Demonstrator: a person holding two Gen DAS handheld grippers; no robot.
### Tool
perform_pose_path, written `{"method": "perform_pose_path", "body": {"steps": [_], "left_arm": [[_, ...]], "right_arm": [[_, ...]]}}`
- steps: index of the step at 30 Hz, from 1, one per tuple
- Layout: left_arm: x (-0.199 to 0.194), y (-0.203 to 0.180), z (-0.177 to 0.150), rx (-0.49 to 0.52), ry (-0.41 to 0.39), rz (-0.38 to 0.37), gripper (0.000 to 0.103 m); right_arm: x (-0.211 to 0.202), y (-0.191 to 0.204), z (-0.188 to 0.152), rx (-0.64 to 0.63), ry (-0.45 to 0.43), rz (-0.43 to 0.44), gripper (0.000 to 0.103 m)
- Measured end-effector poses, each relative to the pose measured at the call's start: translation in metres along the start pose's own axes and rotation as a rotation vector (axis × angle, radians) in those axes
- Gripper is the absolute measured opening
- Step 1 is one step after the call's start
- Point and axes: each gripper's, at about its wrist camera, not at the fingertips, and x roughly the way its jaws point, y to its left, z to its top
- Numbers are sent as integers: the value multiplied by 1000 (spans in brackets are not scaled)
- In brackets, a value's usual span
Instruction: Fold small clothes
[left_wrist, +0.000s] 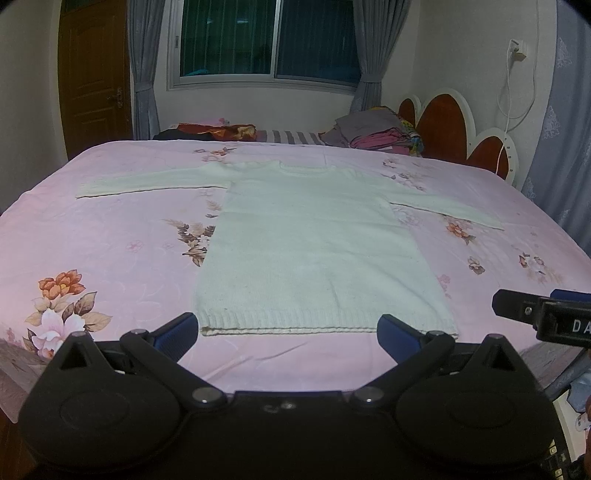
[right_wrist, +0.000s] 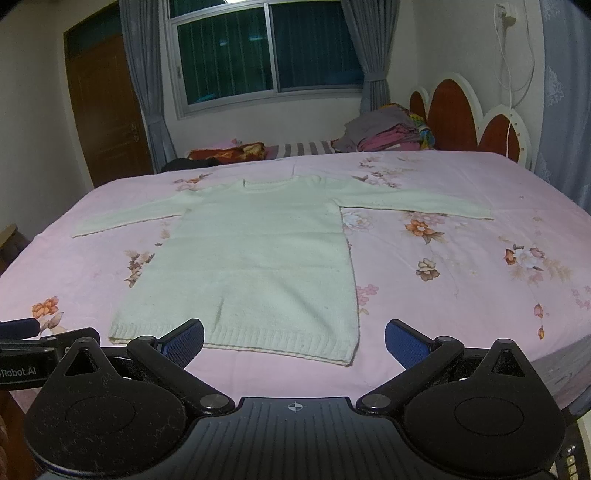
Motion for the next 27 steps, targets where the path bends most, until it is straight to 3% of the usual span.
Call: {"method": "perform_pose_path", "body": {"steps": [27], "left_arm": [[-4, 8, 1, -5, -6, -10, 103]], "right_arm": [[-1, 4, -2, 0, -3, 1, 103]]}}
